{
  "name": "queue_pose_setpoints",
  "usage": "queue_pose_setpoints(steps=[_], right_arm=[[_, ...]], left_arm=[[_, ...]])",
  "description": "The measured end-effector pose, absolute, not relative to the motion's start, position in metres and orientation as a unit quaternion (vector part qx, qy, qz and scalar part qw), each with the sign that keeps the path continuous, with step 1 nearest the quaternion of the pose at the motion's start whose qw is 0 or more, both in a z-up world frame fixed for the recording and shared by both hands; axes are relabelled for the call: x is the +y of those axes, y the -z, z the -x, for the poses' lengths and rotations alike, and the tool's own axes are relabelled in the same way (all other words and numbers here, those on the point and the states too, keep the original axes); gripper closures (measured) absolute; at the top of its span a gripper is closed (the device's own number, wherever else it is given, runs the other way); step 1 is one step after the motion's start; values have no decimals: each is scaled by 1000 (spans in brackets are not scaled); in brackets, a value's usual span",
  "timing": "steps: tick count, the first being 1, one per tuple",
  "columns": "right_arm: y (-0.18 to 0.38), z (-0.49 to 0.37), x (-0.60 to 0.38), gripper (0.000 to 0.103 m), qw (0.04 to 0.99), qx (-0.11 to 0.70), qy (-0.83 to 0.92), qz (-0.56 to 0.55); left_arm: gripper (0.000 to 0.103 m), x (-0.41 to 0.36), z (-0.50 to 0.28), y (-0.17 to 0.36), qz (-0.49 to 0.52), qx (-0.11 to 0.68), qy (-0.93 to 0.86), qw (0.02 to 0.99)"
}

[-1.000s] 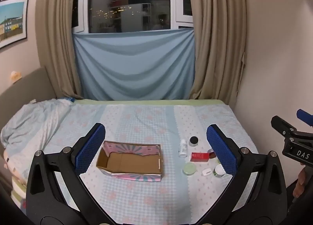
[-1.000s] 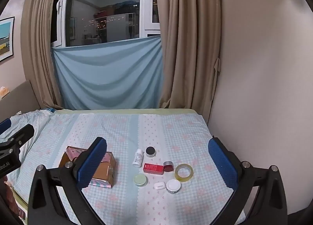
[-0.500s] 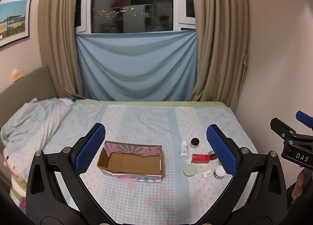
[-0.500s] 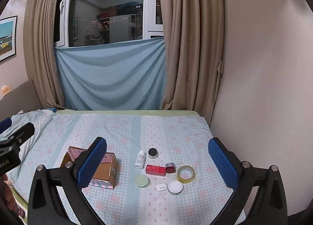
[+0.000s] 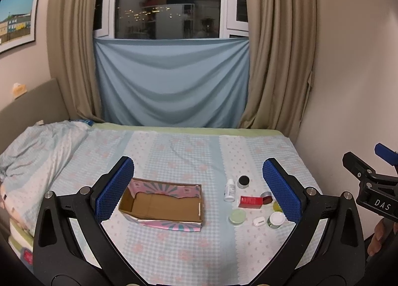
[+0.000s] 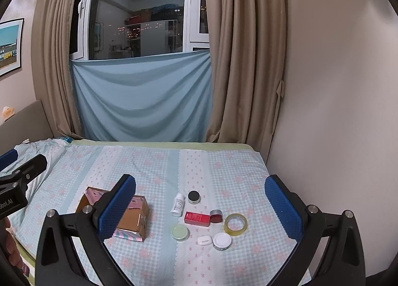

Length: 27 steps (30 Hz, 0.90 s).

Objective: Organize rigid objects

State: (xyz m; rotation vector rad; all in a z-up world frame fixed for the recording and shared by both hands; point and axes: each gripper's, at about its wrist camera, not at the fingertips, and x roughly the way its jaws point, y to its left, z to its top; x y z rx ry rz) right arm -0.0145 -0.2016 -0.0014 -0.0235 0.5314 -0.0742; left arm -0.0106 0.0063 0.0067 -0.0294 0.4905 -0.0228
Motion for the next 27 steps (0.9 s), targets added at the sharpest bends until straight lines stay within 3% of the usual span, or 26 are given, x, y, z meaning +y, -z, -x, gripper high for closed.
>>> queue_pose_setpoints(steps=[27], right_arm=[[6,15,-195,0,962,270,37,11]], left_arm=[[1,5,3,0,13,250,13,968]])
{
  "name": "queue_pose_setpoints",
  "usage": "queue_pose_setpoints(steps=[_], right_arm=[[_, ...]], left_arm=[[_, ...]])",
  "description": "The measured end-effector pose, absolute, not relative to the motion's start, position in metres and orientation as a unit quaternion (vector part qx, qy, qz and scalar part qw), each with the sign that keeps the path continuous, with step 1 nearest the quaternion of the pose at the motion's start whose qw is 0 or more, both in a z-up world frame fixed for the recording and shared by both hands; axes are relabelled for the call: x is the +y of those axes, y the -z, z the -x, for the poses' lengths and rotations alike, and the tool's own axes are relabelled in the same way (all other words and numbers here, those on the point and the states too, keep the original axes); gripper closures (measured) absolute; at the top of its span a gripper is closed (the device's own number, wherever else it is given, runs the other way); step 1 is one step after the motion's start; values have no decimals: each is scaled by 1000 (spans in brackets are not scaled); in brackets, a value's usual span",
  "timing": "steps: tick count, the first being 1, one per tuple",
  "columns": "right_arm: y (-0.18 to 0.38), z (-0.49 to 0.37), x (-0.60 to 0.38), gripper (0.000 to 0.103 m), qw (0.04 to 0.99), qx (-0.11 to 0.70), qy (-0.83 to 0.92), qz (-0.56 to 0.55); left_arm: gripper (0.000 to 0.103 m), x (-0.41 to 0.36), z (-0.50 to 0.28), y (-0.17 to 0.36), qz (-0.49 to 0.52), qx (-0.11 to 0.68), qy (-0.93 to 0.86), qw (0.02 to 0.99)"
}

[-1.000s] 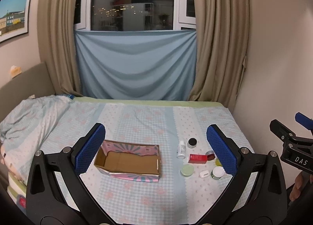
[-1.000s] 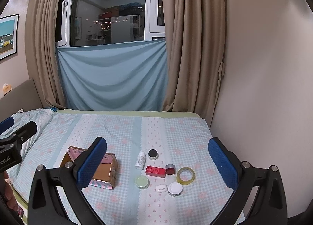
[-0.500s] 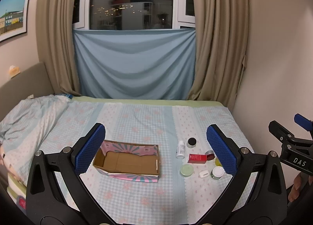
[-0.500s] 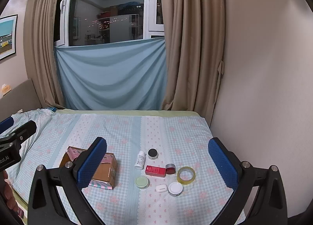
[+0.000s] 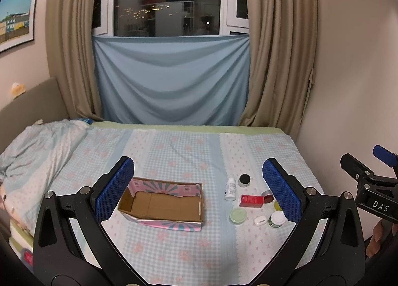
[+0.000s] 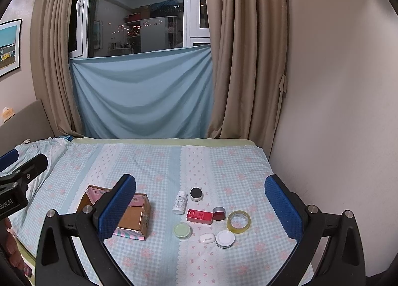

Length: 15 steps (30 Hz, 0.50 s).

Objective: Organize rigid objects

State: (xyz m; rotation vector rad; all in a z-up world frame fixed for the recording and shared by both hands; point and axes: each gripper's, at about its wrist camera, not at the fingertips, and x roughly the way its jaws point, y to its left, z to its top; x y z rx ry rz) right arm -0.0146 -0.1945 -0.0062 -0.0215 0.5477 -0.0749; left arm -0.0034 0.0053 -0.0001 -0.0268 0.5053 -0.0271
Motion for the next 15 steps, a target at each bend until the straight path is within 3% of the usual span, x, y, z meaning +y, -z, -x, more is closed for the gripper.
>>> queue_pose_setpoints(steps=[15], right_arm=[[6,15,-196,0,961,272,36,10]], left_arm=[[1,6,0,2,16,253,17,967]])
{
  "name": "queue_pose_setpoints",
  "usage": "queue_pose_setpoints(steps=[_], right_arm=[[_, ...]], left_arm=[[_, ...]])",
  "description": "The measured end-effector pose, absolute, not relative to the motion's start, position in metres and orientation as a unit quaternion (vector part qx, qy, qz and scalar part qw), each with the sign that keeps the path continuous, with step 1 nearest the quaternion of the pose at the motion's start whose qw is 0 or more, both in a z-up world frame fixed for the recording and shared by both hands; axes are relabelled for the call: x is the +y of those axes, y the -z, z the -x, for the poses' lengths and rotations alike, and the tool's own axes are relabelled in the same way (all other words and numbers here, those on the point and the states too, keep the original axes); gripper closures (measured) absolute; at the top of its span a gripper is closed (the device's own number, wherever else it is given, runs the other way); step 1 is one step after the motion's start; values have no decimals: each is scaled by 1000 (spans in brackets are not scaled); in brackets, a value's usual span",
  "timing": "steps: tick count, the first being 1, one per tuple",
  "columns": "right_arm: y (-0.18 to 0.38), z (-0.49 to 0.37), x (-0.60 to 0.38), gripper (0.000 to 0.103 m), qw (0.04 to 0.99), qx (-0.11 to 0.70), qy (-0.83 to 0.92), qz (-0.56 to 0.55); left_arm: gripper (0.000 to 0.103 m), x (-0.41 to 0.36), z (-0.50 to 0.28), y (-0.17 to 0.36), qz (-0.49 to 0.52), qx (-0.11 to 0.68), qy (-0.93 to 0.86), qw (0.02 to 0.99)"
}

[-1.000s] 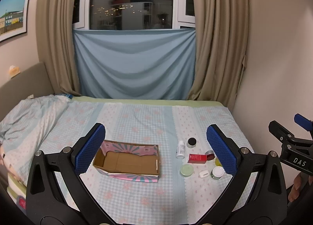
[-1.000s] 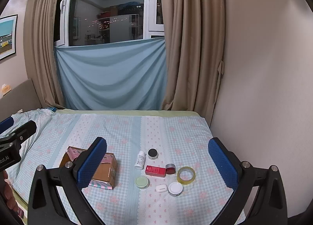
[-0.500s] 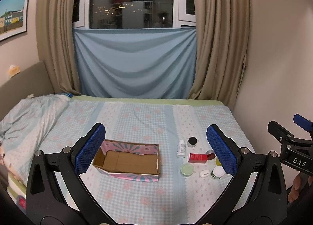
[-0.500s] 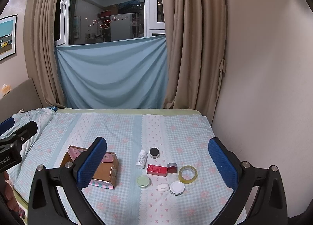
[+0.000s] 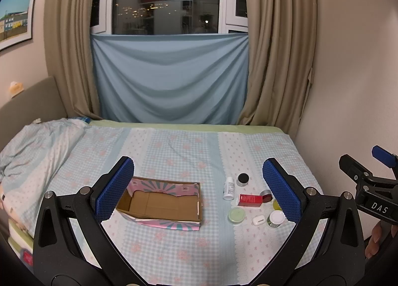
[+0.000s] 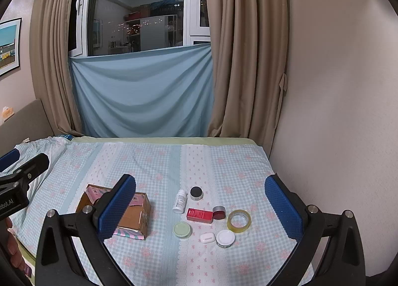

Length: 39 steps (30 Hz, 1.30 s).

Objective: Organize rigid objects

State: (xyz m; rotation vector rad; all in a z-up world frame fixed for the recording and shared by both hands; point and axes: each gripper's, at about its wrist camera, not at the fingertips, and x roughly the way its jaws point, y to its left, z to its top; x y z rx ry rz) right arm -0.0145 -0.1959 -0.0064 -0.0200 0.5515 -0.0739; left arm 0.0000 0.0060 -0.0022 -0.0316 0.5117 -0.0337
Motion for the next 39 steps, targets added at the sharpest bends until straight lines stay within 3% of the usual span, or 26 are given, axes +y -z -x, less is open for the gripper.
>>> queue_pose_setpoints(steps=[23,31,39], right_arm=[[14,1,-214,0,953,299,47,0],[61,-35,-267,0,929,365,59,-11],[153,-94,-322,0,893,446,47,-28]], left_arm=[[1,-14,-27,20,27,289,20,957],[1,-62,-76,89,36,378,25,925],[1,-109,-130,187,32,456,22,889]])
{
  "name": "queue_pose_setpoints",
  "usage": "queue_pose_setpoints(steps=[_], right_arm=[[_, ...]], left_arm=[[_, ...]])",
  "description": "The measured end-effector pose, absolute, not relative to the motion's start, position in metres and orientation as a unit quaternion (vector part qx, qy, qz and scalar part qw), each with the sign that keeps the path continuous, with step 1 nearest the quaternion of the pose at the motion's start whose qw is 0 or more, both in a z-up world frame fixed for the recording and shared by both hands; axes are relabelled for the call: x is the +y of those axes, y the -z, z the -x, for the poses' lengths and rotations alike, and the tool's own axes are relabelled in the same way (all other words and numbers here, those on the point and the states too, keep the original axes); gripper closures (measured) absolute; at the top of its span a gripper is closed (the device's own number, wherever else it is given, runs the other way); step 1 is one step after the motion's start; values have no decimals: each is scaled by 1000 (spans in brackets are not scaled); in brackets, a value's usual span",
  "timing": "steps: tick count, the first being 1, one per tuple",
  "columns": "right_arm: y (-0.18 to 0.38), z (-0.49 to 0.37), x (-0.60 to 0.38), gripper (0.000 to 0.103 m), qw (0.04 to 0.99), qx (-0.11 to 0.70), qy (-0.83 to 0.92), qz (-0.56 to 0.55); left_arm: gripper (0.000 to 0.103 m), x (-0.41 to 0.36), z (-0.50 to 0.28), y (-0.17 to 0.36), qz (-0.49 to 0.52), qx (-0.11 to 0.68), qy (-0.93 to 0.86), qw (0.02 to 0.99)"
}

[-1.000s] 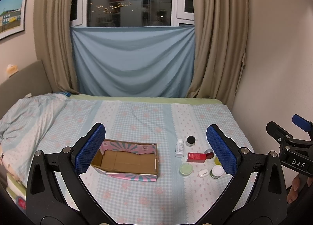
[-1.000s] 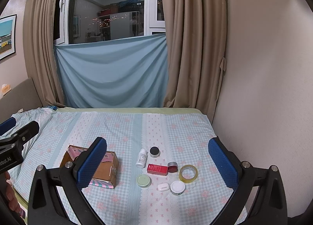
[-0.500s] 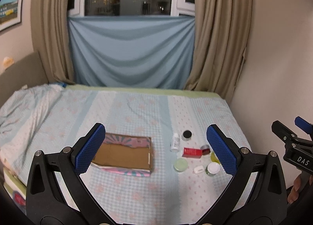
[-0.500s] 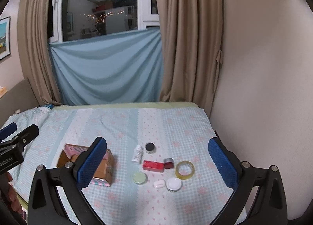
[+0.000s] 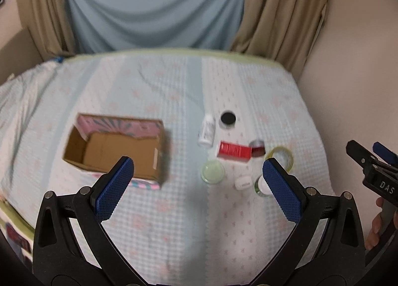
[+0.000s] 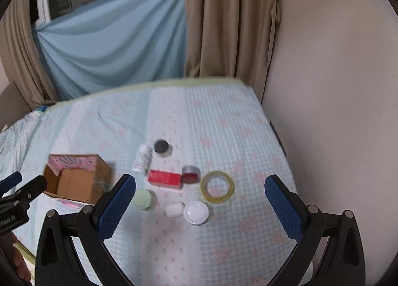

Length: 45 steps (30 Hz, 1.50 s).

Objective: Organize rigid objects
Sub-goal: 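Grasp the pale green jar with the left tool while the right tool grasps the yellow tape roll, then carry the green jar and tape roll with both tools over the cardboard box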

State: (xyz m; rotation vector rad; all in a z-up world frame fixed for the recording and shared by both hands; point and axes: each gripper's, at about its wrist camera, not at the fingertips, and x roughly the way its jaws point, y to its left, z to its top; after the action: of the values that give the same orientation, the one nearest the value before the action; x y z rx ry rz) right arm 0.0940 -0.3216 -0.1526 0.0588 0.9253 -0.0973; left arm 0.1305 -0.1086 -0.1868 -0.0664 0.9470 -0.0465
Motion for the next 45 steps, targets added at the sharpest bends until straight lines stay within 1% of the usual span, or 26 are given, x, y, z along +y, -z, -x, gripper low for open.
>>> queue_pose_setpoints(steps=[4,12,15,19,24,25,30,32,34,36,42,45], right_arm=[[214,-127,-344,0,872,484,48,-51],[341,-169,-371,0,833,542,66,-93],[381,-177,-379,0,819,560,74,-100],[427,-192,-385,0,804,580,80,-102],[460,-206,-391,0,796,592,86,-92],[463,-208,-392,0,796,592,87,-89],[467,-223,-397,0,805,581,94,-73],[468,-229,-399,1,807,578,100,-63],[468,-234,-400,7,809,576,101,-51],[468,-236,-403,7,810,575,101,-51],[468,-240,-405,7,809,577,101,-53],[470,-238,-390,7,810,576,101,-52]], left_arm=[[1,-128,-161,254,33,498,26,866],[1,-159,-206,388,5,543,34,839],[1,-169,-216,432,2,561,46,827],[1,-177,-223,474,-10,576,45,816],[1,-181,-234,506,-22,572,21,820],[3,-182,-236,510,-23,571,21,820],[15,-188,-242,519,-38,575,27,817],[22,-189,-243,521,-39,580,30,813],[26,-189,-241,520,-39,578,31,814],[33,-191,-240,519,-49,573,29,818],[34,-188,-241,516,-36,576,32,816],[34,-185,-244,513,-32,573,32,818]])
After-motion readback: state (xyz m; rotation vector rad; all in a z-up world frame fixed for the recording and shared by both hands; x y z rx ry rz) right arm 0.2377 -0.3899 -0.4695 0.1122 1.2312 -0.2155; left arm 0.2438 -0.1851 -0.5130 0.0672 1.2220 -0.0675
